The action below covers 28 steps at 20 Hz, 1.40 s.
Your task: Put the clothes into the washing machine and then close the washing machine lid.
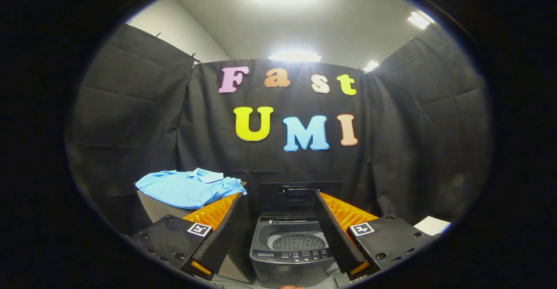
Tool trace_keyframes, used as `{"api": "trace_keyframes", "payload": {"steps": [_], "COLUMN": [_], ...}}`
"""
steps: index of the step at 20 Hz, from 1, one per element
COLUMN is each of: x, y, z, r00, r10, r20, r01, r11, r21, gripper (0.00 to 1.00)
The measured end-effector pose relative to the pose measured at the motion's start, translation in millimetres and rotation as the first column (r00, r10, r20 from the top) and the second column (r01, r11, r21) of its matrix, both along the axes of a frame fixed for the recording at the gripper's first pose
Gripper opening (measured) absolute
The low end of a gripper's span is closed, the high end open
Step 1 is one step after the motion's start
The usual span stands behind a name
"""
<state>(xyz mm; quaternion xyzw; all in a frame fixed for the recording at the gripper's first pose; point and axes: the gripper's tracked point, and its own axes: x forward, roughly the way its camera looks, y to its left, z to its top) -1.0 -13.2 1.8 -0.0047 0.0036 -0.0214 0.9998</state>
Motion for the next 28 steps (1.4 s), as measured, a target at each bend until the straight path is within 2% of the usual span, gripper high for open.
{"api": "trace_keyframes", "payload": {"steps": [22,24,28], "x": [13.6,17.9,28.1], "y": [-8.7,-6.4,2.4], "z": [12.9,18.1,16.8], "r00": [0.999,1.0,0.993], "r10": [-0.035,-0.017,0.046], "r20": [0.003,-0.005,-0.108], "r01": [0.035,0.018,-0.045], "r11": [0.999,0.999,0.999], "r21": [0.041,0.034,0.009], "gripper": [0.99,0.99,0.99]}}
